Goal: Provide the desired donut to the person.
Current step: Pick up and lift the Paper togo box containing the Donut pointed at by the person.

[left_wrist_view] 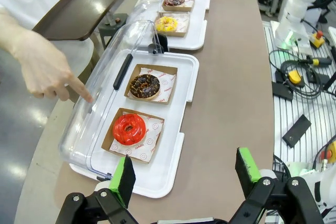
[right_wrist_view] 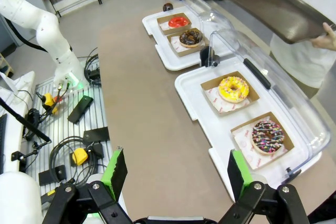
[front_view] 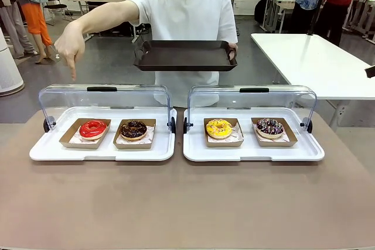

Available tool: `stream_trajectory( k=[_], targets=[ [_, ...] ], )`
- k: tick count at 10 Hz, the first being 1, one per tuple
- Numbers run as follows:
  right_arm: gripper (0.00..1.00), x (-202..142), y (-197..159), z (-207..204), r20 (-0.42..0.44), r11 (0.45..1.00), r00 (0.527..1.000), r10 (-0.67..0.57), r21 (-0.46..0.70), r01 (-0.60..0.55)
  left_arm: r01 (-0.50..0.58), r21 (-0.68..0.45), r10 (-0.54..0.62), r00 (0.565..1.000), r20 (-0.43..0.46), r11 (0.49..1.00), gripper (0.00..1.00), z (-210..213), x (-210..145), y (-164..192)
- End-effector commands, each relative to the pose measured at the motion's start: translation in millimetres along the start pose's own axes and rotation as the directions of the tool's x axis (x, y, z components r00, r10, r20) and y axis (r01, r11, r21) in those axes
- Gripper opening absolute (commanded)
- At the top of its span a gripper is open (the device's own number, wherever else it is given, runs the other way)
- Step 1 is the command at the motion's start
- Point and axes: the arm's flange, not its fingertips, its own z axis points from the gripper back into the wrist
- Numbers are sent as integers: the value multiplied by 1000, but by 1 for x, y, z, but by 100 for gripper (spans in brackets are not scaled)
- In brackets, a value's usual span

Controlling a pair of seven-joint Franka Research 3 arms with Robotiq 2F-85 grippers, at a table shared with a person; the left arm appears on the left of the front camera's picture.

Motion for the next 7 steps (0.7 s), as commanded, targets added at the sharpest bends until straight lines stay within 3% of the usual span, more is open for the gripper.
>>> stream_trajectory(
  k=[1,2,4,5,7],
  targets=[
    [100,0,0,-1,1,1000,1000,-7,3,7,144,-52,-150,976,-160,988,100,-12,24,-4],
    [100,0,0,-1,1,1000,1000,-7,3,7,214,-87,-230,932,-280,973,100,-22,39,-9],
    [100,0,0,-1,1,1000,1000,-7,3,7,329,-176,-372,782,-500,928,100,-58,59,-20],
    [100,0,0,-1,1,1000,1000,-7,3,7,365,-215,-420,712,-562,906,100,-84,64,-24],
    [100,0,0,-1,1,1000,1000,-7,3,7,375,-241,-440,654,-615,895,100,-133,61,-31]
  ],
)
